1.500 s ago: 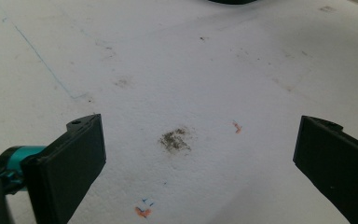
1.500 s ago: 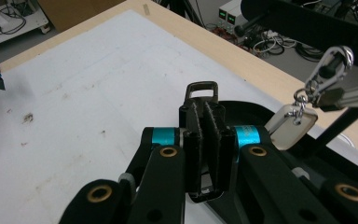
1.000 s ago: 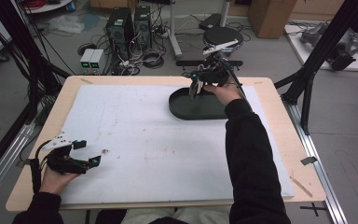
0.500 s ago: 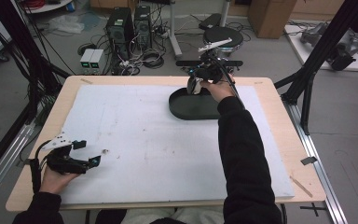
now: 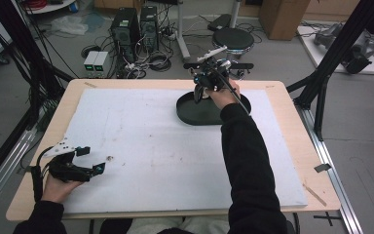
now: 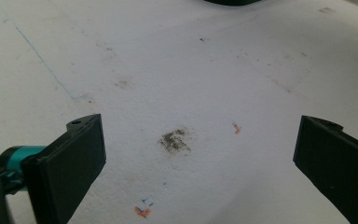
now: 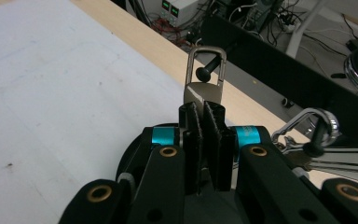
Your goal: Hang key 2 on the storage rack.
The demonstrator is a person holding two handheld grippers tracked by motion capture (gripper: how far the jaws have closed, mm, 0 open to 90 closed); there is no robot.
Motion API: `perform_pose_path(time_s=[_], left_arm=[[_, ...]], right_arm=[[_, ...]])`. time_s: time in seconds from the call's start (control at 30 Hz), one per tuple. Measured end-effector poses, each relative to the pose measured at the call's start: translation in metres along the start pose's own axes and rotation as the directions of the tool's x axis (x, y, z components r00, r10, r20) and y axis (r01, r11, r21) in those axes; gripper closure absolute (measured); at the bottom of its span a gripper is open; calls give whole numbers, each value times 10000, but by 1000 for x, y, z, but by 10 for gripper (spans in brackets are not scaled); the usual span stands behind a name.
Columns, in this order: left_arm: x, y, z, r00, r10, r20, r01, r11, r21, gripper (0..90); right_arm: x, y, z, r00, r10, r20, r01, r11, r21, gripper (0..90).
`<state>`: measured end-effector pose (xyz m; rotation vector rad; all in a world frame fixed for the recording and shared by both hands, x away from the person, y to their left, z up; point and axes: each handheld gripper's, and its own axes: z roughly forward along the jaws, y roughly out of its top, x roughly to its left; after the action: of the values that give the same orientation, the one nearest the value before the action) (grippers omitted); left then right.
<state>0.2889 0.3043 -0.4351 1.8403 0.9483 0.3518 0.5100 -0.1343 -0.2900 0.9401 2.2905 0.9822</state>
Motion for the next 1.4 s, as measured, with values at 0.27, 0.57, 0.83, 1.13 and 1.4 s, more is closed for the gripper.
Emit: perform_pose_path(time_s=[0.27, 0.57, 0.83, 1.13, 1.4], left_arm=[[0, 0, 0, 10000, 25, 23, -25, 10000, 14, 27], [0, 0, 1, 10000, 25, 7, -25, 10000, 21, 27], [1, 0, 1, 10000, 42, 18, -42, 10000, 22, 27], [0, 0, 1, 10000, 27, 34, -27, 10000, 3, 27], [0, 0, 0, 10000, 36, 46, -35, 10000, -12, 27]], right_arm=[[-2, -2, 11, 9988, 403, 289, -399, 9991, -147, 863], [-12, -4, 18, 9982, 511, 321, -497, 9978, -436, 862], [-12, -7, 21, 9973, 537, 507, -513, 9975, -485, 781], [-1, -5, 10, 9959, 908, 0, -908, 9951, -382, 392], [6, -4, 2, 9893, 1060, -999, -1084, 9939, -194, 132]])
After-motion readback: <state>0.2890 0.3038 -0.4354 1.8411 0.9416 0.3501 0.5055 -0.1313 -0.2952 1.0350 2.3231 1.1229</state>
